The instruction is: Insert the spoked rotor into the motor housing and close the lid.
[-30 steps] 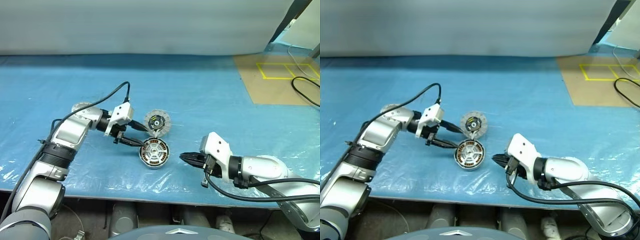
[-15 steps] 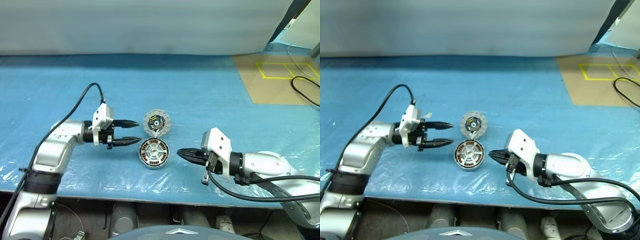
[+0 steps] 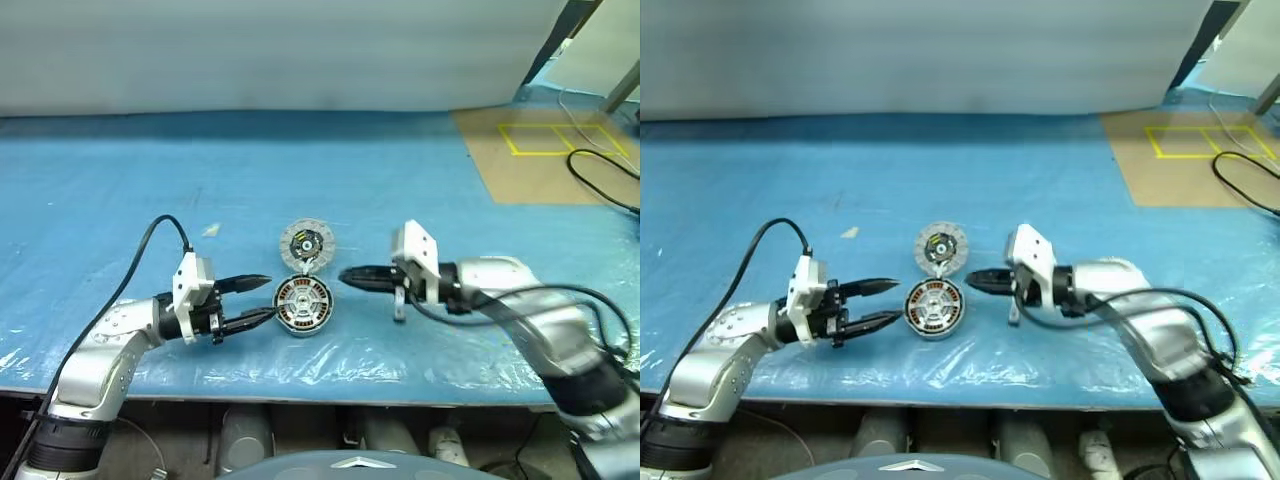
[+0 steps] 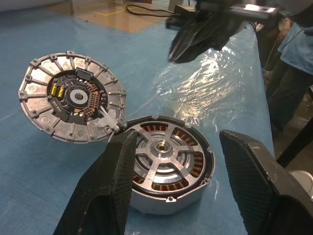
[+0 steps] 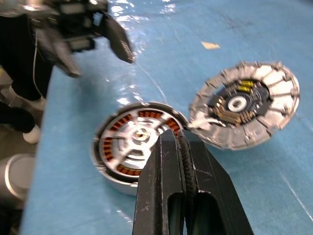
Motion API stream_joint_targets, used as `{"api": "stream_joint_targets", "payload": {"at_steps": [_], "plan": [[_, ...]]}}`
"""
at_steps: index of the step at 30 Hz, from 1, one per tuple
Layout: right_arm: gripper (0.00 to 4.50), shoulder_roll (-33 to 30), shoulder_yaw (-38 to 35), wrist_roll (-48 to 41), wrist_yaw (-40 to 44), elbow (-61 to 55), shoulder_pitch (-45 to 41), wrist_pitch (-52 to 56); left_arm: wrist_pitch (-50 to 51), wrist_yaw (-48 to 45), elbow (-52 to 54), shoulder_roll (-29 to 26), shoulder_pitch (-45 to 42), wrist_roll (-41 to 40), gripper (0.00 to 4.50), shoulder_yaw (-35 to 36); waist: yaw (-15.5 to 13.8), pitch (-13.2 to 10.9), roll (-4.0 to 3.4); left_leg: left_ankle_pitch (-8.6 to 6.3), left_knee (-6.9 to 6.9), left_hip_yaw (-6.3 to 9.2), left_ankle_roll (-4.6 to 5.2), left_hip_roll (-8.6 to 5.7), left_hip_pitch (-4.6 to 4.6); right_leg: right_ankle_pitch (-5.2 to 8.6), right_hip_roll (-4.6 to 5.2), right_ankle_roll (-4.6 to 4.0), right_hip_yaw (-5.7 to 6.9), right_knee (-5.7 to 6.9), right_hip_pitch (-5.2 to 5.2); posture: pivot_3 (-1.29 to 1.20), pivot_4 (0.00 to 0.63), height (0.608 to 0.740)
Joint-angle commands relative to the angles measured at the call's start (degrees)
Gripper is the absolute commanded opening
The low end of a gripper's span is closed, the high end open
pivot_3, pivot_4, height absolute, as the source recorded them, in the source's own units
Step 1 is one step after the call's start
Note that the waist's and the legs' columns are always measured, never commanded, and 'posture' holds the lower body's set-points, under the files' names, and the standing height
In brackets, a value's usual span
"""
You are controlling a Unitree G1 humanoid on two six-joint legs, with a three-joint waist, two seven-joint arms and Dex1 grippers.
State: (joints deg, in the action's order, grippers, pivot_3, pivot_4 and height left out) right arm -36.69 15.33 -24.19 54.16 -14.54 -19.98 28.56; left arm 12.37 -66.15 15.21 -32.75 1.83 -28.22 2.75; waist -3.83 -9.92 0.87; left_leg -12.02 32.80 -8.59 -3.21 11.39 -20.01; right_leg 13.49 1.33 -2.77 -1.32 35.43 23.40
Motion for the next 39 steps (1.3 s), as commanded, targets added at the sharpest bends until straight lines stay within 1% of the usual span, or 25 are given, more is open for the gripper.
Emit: {"api": "stream_joint_targets", "payload": {"at_steps": [1,3,6,10,13,17,19,22,24,27,31,39], "plan": [[0.0,3.64,2.7,4.44,2.48,8.08,-3.91,-6.88,-2.85,0.61,0.52,-0.27,-0.11,0.63,2.85,0.47,-0.09,0.0,-0.07,0.02,-0.03,0.0,0.0,0.04,0.01,-0.19,-0.02,-0.38,0.04,0.0,0.06,0.0,0.15,0.74],[0.0,5.47,3.49,5.47,4.01,10.98,-5.07,-8.92,-2.57,1.56,0.99,-0.11,-0.25,-0.16,2.85,0.99,-0.08,0.0,-0.07,0.03,-0.02,-0.01,0.01,0.02,-0.13,-0.22,-0.02,-0.44,0.05,0.0,0.2,0.0,0.15,0.74],[0.0,6.09,2.54,4.88,5.63,10.49,-5.5,-8.96,-2.84,2.22,1.08,-0.71,0.04,-0.38,2.85,1.85,-0.08,0.0,-0.06,-0.02,-0.03,-0.01,0.08,-0.02,-0.23,-0.34,-0.02,-0.25,0.08,0.02,0.24,0.0,0.15,0.74],[0.0,3.65,-0.35,2.13,7.95,5.61,-5.55,-5.98,-6.98,-0.41,-3.98,-1.41,1.0,0.47,2.85,2.64,-0.05,0.0,-0.07,-0.04,-0.07,-0.01,0.11,-0.02,-0.18,-0.34,-0.03,-0.26,0.15,0.02,0.23,0.0,0.15,0.74],[0.0,1.45,-4.89,-3.31,8.18,1.46,-5.45,0.11,-9.98,-1.41,-7.15,-0.7,1.0,0.72,2.85,2.45,-0.12,-0.01,-0.08,-0.05,-0.03,-0.02,0.13,-0.01,-0.08,-0.22,-0.02,-0.43,0.13,0.0,0.17,0.0,0.15,0.74],[0.0,-0.63,-8.45,-6.73,8.26,-1.51,-4.55,4.29,-10.83,-1.9,-8.82,-0.35,0.39,0.39,2.85,1.69,-0.17,0.0,-0.07,-0.06,0.06,-0.04,0.15,0.09,0.16,-0.21,-0.01,-0.45,0.13,-0.01,-0.11,0.0,0.15,0.74],[0.0,-0.71,-7.35,-6.36,8.42,-3.01,-3.39,4.38,-10.93,-2.17,-9.87,0.13,-0.54,-0.13,2.85,1.57,-0.17,0.0,-0.08,-0.06,0.05,-0.05,0.15,0.12,0.18,-0.21,-0.02,-0.46,0.13,0.01,-0.12,0.0,0.15,0.74],[0.0,0.31,-3.81,-3.7,8.49,-3.74,-2.11,2.43,-11.03,-2.58,-10.45,0.69,-1.13,-0.55,2.85,1.52,-0.14,0.0,-0.08,-0.05,0.05,-0.07,0.15,0.13,0.16,-0.21,-0.02,-0.46,0.13,0.0,-0.1,0.0,0.15,0.74],[0.0,2.99,-1.1,-3.05,7.9,-2.96,-1.95,1.94,-11.36,-2.99,-10.24,0.85,-1.09,-0.31,2.85,1.25,0.02,0.0,-0.07,-0.05,0.05,-0.07,0.14,0.14,0.13,-0.21,-0.02,-0.47,0.13,-0.01,-0.07,0.0,0.15,0.74],[0.0,6.04,0.71,-1.63,7.79,0.34,-3.66,1.12,-11.5,-3.18,-9.84,1.11,-0.91,-0.5,2.85,1.29,0.25,0.0,-0.08,-0.05,0.01,-0.11,0.14,0.16,0.06,-0.19,-0.02,-0.5,0.14,0.01,-0.03,0.0,0.15,0.74],[0.0,6.71,4.96,4.02,10.07,5.74,-5.57,-4.02,-11.35,-3.68,-9.42,0.6,-0.15,-0.4,2.85,1.37,0.1,0.01,-0.07,-0.05,0.07,-0.11,0.14,0.12,0.07,-0.19,0.02,-0.5,0.14,0.0,-0.01,0.0,0.15,0.74],[0.0,10.41,7.96,7.72,13.05,12.2,-8.0,-9.7,-10.35,-2.71,-7.3,0.64,0.67,-0.46,2.85,1.37,-0.01,0.0,-0.08,-0.05,0.03,-0.11,0.14,0.17,0.04,-0.19,-0.01,-0.51,0.17,0.0,0.02,0.0,0.15,0.74]]}}
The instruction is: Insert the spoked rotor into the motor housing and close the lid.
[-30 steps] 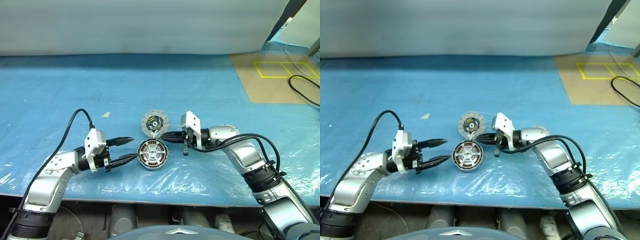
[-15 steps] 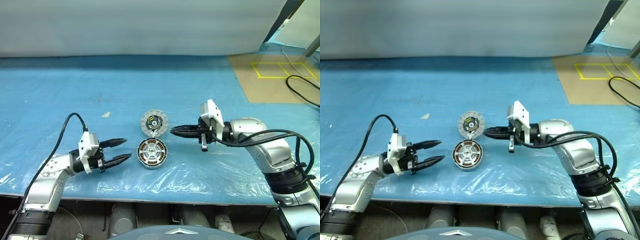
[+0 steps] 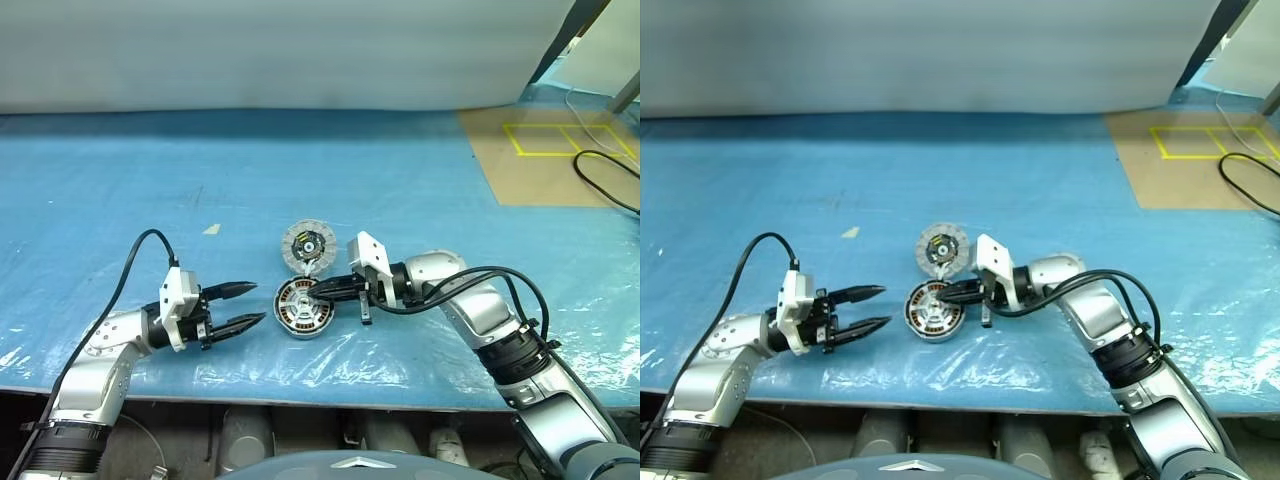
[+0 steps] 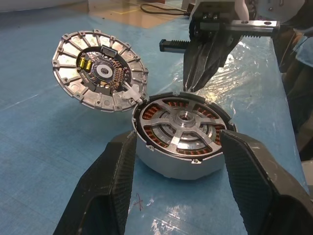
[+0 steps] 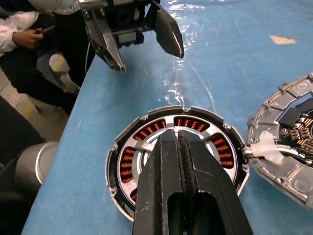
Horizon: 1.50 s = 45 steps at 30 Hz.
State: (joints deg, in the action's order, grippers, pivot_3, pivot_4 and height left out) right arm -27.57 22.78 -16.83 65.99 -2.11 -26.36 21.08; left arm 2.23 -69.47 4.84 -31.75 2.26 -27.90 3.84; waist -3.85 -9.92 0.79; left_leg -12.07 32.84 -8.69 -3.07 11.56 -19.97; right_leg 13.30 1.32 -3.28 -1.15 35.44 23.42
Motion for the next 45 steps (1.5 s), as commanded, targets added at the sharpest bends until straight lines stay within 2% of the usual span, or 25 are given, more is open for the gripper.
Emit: {"api": "stream_joint_targets", "payload": {"at_steps": [1,12,18,26,33,38,41,45], "plan": [[0.0,1.69,0.65,0.52,1.62,0.18,-1.9,-2.48,0.05,0.84,3.51,-0.37,0.41,-0.79,2.85,0.23,0.03,0.0,0.0,0.0,0.0,0.0,0.0,0.01,0.01,0.0,0.0,0.0,0.01,0.01,0.0,0.0,0.15,0.74],[0.0,5.54,2.2,3.49,4.1,6.76,-3.35,-4.65,4.4,4.59,9.4,-0.75,0.58,-1.01,2.85,-0.52,0.09,0.0,0.0,0.0,0.01,0.0,0.0,0.01,-0.01,0.0,0.0,-0.01,0.02,0.01,0.0,0.0,0.15,0.74],[0.0,4.86,7.97,13.39,2.66,16.66,-1.79,-13.46,5.21,5.32,9.64,-1.03,-1.0,-0.68,2.85,-0.83,0.4,0.12,-0.01,0.0,0.01,-0.03,0.0,0.04,0.1,0.01,0.0,-0.03,0.04,0.03,-0.15,0.0,0.15,0.74],[0.0,5.05,3.57,9.41,3.47,15.18,-3.59,-11.11,5.32,5.1,9.14,-1.89,-1.49,-0.53,2.85,-0.88,0.89,0.18,-0.03,-0.03,0.01,-0.04,0.04,0.02,0.52,0.03,0.03,-0.04,0.0,0.02,-0.5,0.0,0.15,0.74],[0.0,5.37,0.28,6.83,4.12,12.83,-4.86,-10.29,2.92,7.41,2.93,0.7,-6.04,0.71,2.85,-0.52,0.95,0.17,-0.04,-0.01,0.01,-0.04,0.02,0.04,0.25,0.02,0.01,-0.05,0.03,0.01,-0.26,0.0,0.15,0.74],[0.0,4.36,-1.68,5.18,4.67,9.73,-4.12,-8.54,2.26,6.83,0.09,0.19,-8.44,0.48,2.85,0.17,1.15,0.17,-0.04,0.0,0.01,-0.03,0.01,0.04,0.06,0.02,0.0,-0.05,0.03,0.0,-0.1,0.0,0.15,0.74],[0.0,3.05,-2.85,4.01,5.9,8.04,-4.5,-6.85,4.02,9.29,-0.84,1.18,-10.82,-1.36,2.85,1.67,1.15,0.17,-0.04,0.0,0.0,-0.02,0.01,0.07,-0.03,0.02,-0.02,-0.06,0.1,0.01,0.0,0.0,0.15,0.74],[0.0,1.06,-6.25,-1.29,7.09,2.2,-5.35,0.48,9.27,12.19,-3.43,2.15,-15.66,-3.84,2.85,3.0,1.05,0.16,-0.05,0.0,0.03,0.0,0.01,0.07,-0.04,0.02,-0.01,-0.06,0.14,0.02,-0.02,0.0,0.15,0.74]]}}
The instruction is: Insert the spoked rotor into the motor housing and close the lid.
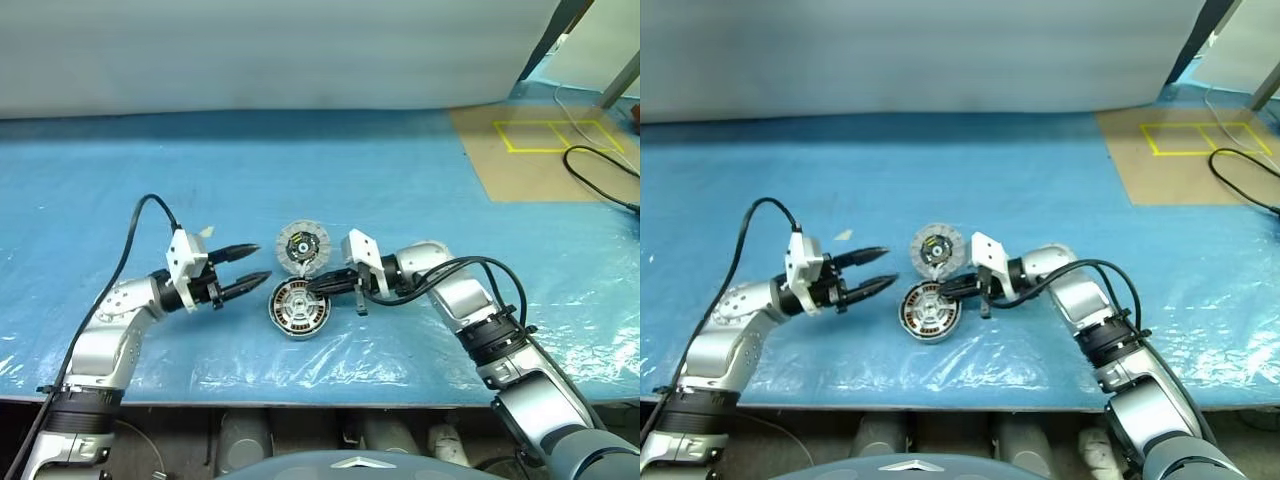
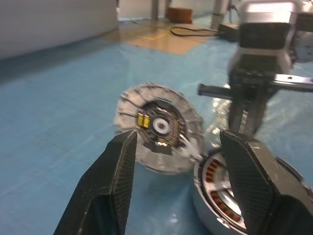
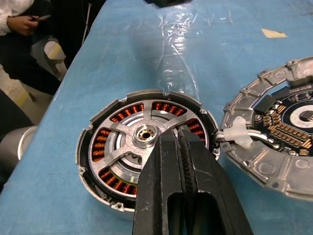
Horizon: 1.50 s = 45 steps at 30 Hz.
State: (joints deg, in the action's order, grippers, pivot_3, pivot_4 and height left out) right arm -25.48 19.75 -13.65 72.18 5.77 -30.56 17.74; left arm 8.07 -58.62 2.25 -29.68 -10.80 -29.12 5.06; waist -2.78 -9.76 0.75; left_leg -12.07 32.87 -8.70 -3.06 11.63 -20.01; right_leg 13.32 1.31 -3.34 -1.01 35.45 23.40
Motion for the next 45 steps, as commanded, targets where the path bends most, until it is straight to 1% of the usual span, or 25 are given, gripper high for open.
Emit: {"api": "stream_joint_targets", "payload": {"at_steps": [1,5,6,8,13,15,18,21,24,26,28,30,33,39,41,43,45], "plan": [[0.0,-1.68,-4.01,-5.36,0.83,-7.3,-1.17,5.17,4.54,1.56,-1.82,0.1,-3.88,-2.95,2.85,1.89,-0.11,0.0,-0.01,0.0,0.0,0.0,0.0,-0.01,0.0,0.0,0.0,0.0,0.0,0.0,-0.01,0.0,0.15,0.74],[0.0,-5.12,-5.91,-7.14,0.22,-13.19,0.63,8.72,5.64,0.91,-5.69,-0.17,-7.24,-1.8,2.85,1.19,-0.13,0.0,0.0,0.0,0.02,0.0,0.0,-0.02,0.01,0.0,0.01,0.0,0.0,-0.01,-0.02,0.0,0.15,0.74],[0.0,-5.84,-6.27,-7.34,-0.17,-14.2,1.31,9.24,4.97,0.68,-6.9,-0.06,-7.81,-1.08,2.67,0.96,-0.14,0.0,0.0,0.0,0.01,0.0,0.0,-0.03,0.01,0.0,0.0,0.0,0.0,-0.02,-0.02,0.0,0.15,0.74],[0.0,-7.11,-6.83,-7.25,-1.14,-15.34,2.9,9.78,5.71,-1.96,-9.66,0.19,-8.88,-2.38,2.27,1.08,-0.17,0.0,0.0,0.01,-0.02,0.02,-0.01,-0.05,0.0,0.0,0.0,0.01,0.0,-0.03,-0.02,0.0,0.15,0.74],[0.0,-8.78,-9.01,-8.46,-4.31,-18.28,5.54,12.17,2.25,-3.15,-22.18,3.09,-15.99,0.49,0.55,0.54,-0.34,-0.02,0.0,0.01,-0.05,0.03,-0.01,-0.25,-0.03,-0.01,0.0,0.01,0.0,-0.09,-0.01,0.0,0.15,0.74],[0.0,-9.51,-9.37,-8.76,-4.76,-19.52,6.65,12.73,1.34,-3.82,-25.99,4.44,-18.88,1.0,0.03,0.52,-0.5,-0.02,0.0,0.01,0.0,0.06,-0.01,-0.27,-0.03,-0.01,0.03,0.02,0.0,-0.09,-0.03,0.0,0.15,0.74],[0.0,-10.69,-9.45,-9.13,-5.1,-21.66,8.55,13.35,0.05,-4.25,-33.49,6.11,-23.47,3.24,0.03,-0.28,-1.22,-0.02,0.01,0.01,-0.01,0.08,0.0,-0.27,-0.01,-0.01,0.03,0.02,0.0,-0.13,-0.08,0.0,0.15,0.74],[0.0,-11.31,-9.84,-9.79,-5.82,-23.06,9.09,14.22,-2.26,-5.59,-41.45,7.12,-27.28,5.28,0.03,-0.56,-1.18,-0.02,0.01,0.01,-0.07,0.09,-0.01,-0.29,-0.04,-0.07,0.02,0.12,0.0,-0.18,-0.08,0.0,0.15,0.74],[0.0,-12.24,-10.23,-10.2,-6.42,-23.95,9.66,14.82,-1.63,-8.22,-51.05,7.65,-31.88,7.12,0.03,-0.92,-1.32,-0.03,0.02,0.01,-0.09,0.11,-0.01,-0.31,-0.04,-0.14,0.01,0.24,0.0,-0.21,-0.07,0.0,0.15,0.74],[0.0,-12.87,-10.26,-10.43,-6.8,-24.89,10.34,15.18,-1.65,-8.25,-56.91,8.35,-35.02,8.13,0.03,-0.41,-1.52,-0.03,0.02,0.01,-0.11,0.12,-0.02,-0.31,-0.05,-0.15,0.01,0.25,0.01,-0.25,-0.07,0.0,0.15,0.74],[0.0,-13.36,-10.5,-10.78,-7.38,-25.98,11.04,15.91,0.0,-8.09,-62.21,9.28,-38.25,8.41,0.03,0.55,-1.8,-0.03,0.04,0.02,-0.11,0.15,-0.02,-0.33,-0.08,-0.16,0.01,0.27,0.01,-0.3,-0.1,0.0,0.15,0.74],[0.0,-13.78,-10.87,-11.08,-8.1,-26.88,11.62,16.79,2.41,-9.72,-66.09,10.12,-40.65,9.54,0.03,-0.02,-2.14,-0.04,0.04,0.02,-0.11,0.17,-0.02,-0.36,-0.12,-0.19,0.03,0.31,0.01,-0.36,-0.11,0.0,0.15,0.74],[0.0,-14.64,-11.3,-11.08,-8.81,-28.11,12.78,17.55,4.9,-11.62,-69.51,11.76,-42.78,11.12,0.03,-0.62,-2.55,-0.04,0.05,0.02,-0.13,0.18,-0.03,-0.39,-0.12,-0.21,0.04,0.36,0.01,-0.42,-0.12,0.0,0.15,0.74],[0.0,-16.04,-11.82,-11.45,-10.12,-30.54,15.4,18.33,5.45,-15.97,-72.45,14.65,-44.01,14.59,0.03,-1.72,-2.77,-0.07,0.1,0.02,-0.24,0.2,-0.03,-0.4,-0.13,-0.24,0.04,0.41,0.01,-0.56,-0.16,0.0,0.15,0.74],[0.0,-16.25,-11.99,-11.58,-10.71,-31.27,15.99,18.55,4.81,-16.35,-72.74,15.49,-44.5,15.13,0.03,-1.38,-2.78,-0.09,0.12,0.02,-0.24,0.22,-0.03,-0.4,-0.14,-0.25,0.04,0.42,0.01,-0.57,-0.16,0.0,0.15,0.74],[0.0,-16.41,-12.18,-11.72,-11.3,-31.87,16.53,18.75,0.69,-14.82,-72.22,16.77,-44.47,15.73,0.03,-0.93,-2.8,-0.09,0.12,0.02,-0.24,0.22,-0.02,-0.42,-0.14,-0.26,0.05,0.44,0.01,-0.57,-0.16,0.0,0.15,0.74],[0.0,-16.71,-12.19,-11.71,-11.94,-32.46,17.26,18.83,-1.13,-17.03,-71.45,17.78,-44.58,16.52,0.03,-1.64,-2.87,-0.1,0.14,0.02,-0.24,0.25,-0.02,-0.45,-0.13,-0.27,0.07,0.45,0.01,-0.6,-0.2,0.0,0.15,0.74]]}}
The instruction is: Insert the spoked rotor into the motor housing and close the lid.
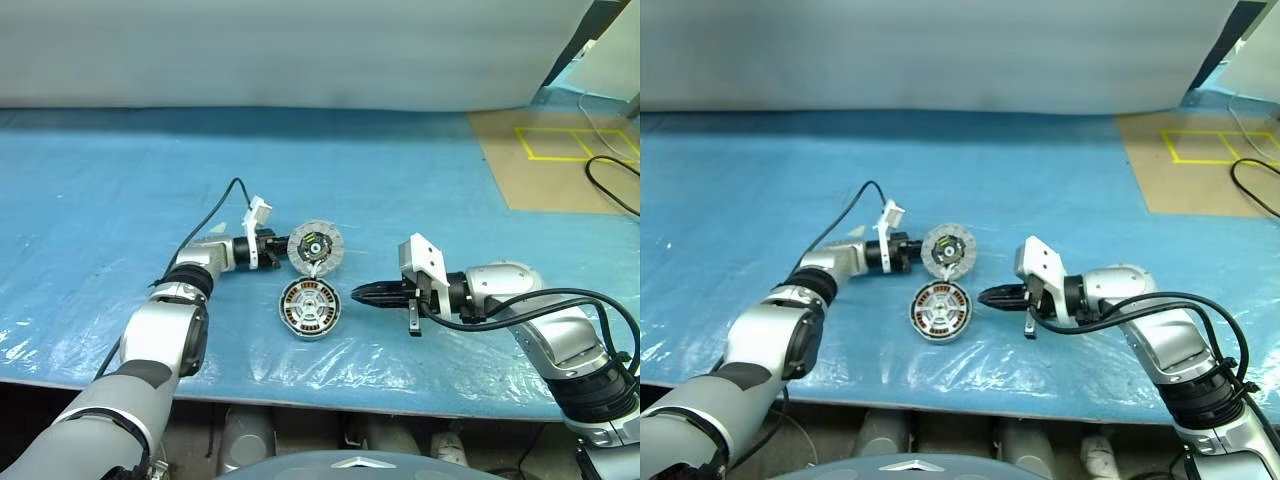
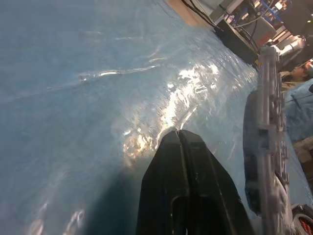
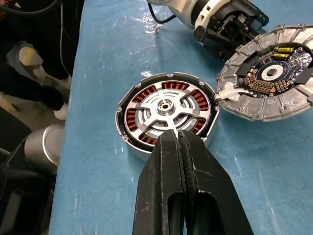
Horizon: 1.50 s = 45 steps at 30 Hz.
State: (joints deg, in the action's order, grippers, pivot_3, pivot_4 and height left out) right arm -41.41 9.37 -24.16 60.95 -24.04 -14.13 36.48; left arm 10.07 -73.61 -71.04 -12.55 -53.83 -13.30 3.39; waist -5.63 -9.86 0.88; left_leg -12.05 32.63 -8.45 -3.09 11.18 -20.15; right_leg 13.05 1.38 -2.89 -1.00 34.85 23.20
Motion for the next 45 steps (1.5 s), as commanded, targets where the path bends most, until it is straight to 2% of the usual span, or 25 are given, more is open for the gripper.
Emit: {"api": "stream_joint_targets", "payload": {"at_steps": [1,10,18,26,32,37,45], "plan": [[0.0,-0.93,-1.89,-1.2,-1.02,-2.97,1.18,0.14,-3.42,-2.79,1.95,1.11,-1.73,0.73,0.03,0.08,-0.02,-0.01,0.01,0.0,0.0,0.0,0.0,-0.02,0.0,0.0,0.01,0.0,0.0,0.0,-0.01,0.0,0.15,0.74],[0.0,-2.48,-2.73,-1.94,-2.64,-5.05,3.51,0.64,-6.9,-6.54,1.46,2.17,-3.79,2.96,0.03,-0.58,-0.01,-0.02,0.04,0.0,-0.02,0.02,0.01,-0.09,0.01,-0.01,0.07,0.02,0.0,-0.03,-0.02,0.0,0.15,0.74],[0.0,-2.31,-2.86,-1.81,-3.51,-4.59,3.61,0.28,-7.49,-18.48,8.17,1.68,-2.8,2.61,0.03,-4.7,-0.03,-0.04,0.05,0.0,-0.15,0.03,0.01,-0.16,0.03,-0.01,0.14,0.03,0.0,-0.07,-0.02,0.0,0.15,0.74],[0.0,-2.57,-2.5,-1.19,-3.21,-3.28,2.58,-0.87,-7.34,-18.89,17.85,-0.05,1.53,-1.6,0.03,-13.95,0.01,-0.04,0.03,0.0,-0.22,0.01,0.01,-0.17,0.02,-0.01,0.15,0.02,0.0,-0.06,-0.01,0.0,0.15,0.74],[0.0,-6.52,-5.77,-2.24,-0.49,-3.8,6.22,-1.89,-7.59,-18.89,23.89,-2.51,5.03,-4.79,0.03,-19.92,-0.13,-0.05,0.03,0.0,-0.22,0.01,0.02,-0.16,0.03,-0.01,0.15,0.02,0.0,-0.08,-0.01,0.0,0.15,0.74],[0.0,-8.23,-7.39,-1.97,0.03,-3.79,8.79,-2.81,-7.47,-18.89,26.79,-3.89,6.37,-6.67,0.03,-22.21,-0.16,-0.05,0.02,0.0,-0.21,0.0,0.02,-0.16,0.03,0.0,0.15,0.01,0.0,-0.07,-0.01,0.0,0.15,0.74],[0.0,-6.35,-6.63,-2.09,-1.74,-3.91,8.05,-2.63,-5.46,-18.89,32.93,-6.82,8.05,-10.32,0.03,-23.97,0.03,-0.05,0.02,0.02,-0.21,-0.02,0.05,-0.16,0.04,0.12,0.15,-0.18,-0.01,-0.07,-0.01,0.0,0.15,0.74]]}}
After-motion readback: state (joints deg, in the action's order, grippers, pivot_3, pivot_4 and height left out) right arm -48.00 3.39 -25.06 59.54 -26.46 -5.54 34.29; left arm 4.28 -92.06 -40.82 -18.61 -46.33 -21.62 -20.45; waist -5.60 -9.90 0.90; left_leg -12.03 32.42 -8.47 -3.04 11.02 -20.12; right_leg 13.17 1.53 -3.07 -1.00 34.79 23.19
